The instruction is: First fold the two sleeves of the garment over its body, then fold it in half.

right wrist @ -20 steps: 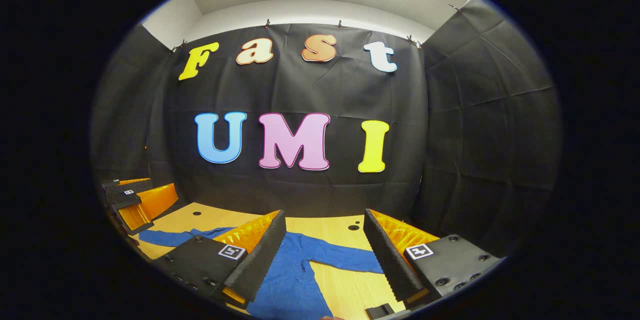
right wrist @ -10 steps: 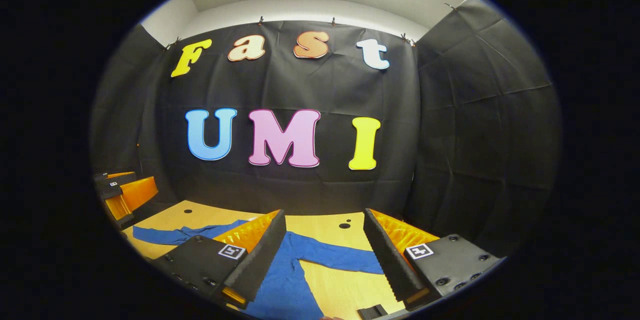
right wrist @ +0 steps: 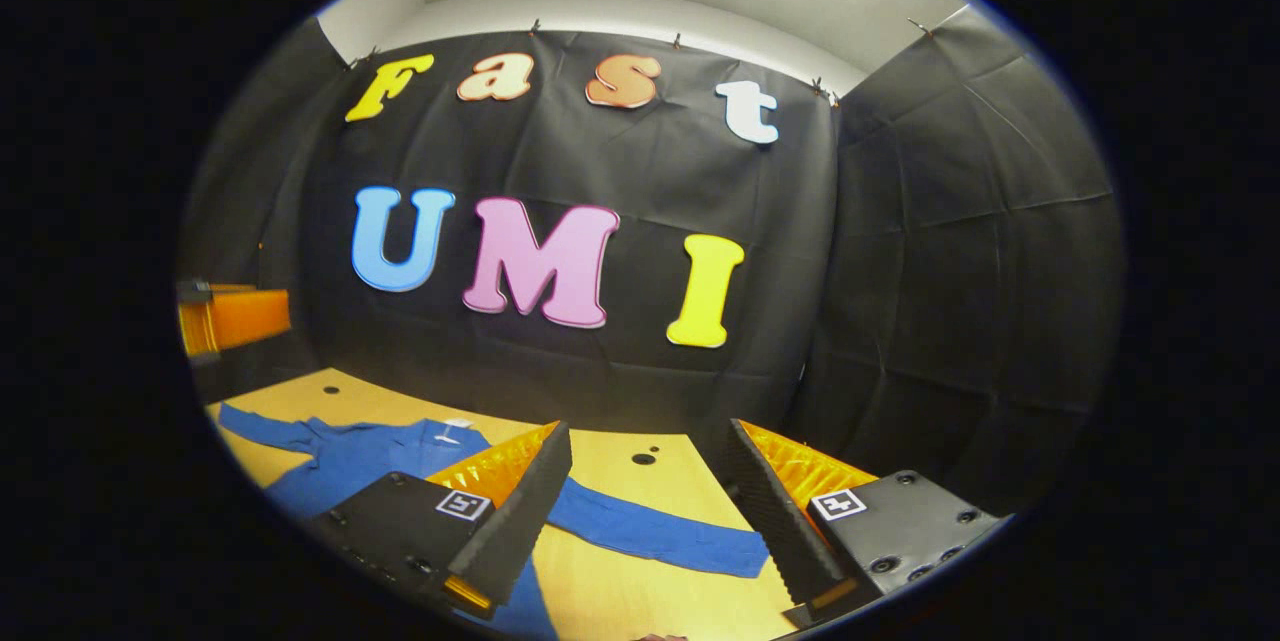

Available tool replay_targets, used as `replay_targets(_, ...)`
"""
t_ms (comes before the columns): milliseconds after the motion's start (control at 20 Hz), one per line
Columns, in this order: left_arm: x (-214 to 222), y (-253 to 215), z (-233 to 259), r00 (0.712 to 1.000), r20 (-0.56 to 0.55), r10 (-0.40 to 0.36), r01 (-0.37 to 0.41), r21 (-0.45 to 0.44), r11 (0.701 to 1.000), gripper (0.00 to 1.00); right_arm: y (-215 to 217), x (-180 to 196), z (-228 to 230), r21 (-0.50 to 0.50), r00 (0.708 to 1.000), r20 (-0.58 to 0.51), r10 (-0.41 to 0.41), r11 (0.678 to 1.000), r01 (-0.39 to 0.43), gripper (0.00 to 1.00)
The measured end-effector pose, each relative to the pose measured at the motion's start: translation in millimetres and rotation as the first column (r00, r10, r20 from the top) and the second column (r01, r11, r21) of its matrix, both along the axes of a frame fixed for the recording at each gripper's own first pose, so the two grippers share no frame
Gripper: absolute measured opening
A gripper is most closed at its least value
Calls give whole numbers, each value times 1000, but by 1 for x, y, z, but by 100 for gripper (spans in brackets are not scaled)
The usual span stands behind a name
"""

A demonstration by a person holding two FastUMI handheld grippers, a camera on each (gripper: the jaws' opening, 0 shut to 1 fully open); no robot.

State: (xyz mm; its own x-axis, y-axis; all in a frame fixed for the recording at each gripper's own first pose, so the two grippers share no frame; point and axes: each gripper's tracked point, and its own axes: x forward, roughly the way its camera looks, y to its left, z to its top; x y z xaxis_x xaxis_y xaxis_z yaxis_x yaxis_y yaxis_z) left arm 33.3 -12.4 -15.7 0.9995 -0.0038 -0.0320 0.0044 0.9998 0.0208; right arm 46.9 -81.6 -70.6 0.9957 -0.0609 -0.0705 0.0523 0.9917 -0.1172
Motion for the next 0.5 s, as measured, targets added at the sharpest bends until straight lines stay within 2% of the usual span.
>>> replay_targets(50,5,-4,0,1000,-9,6,-5,12,1000,82,-13,8,-17,-19,999,-29,-13,1000,12,93)
replay_targets(100,9,-5,1,1000,-15,16,-15,18,1000,82,-25,16,-36,-33,998,-64,-21,999,18,100)
replay_targets(150,14,-7,-1,999,-26,26,-25,29,999,82,-36,22,-53,-44,995,-96,-31,999,27,93)
replay_targets(200,18,-7,-4,998,-46,47,-44,48,998,82,-45,30,-64,-37,994,-108,-34,999,30,93)
replay_targets(250,22,-3,-8,995,-64,77,-72,66,995,82,-50,40,-76,-30,994,-107,-28,999,25,100)
replay_targets(300,25,-2,-11,992,-76,98,-93,73,993,82,-57,47,-93,-29,992,-122,-28,999,25,100)
replay_targets(350,30,-7,-17,990,-92,106,-99,73,992,82,-66,55,-113,-34,988,-151,-32,999,27,93)
replay_targets(400,36,-13,-23,987,-119,106,-97,73,993,82,-76,62,-137,-33,980,-196,-43,999,37,93)
replay_targets(450,41,-17,-31,982,-155,109,-99,75,992,82,-86,70,-161,-16,968,-245,-52,999,49,100)
replay_targets(500,46,-21,-36,975,-186,122,-110,72,991,82,-97,77,-186,20,949,-310,-65,997,74,100)
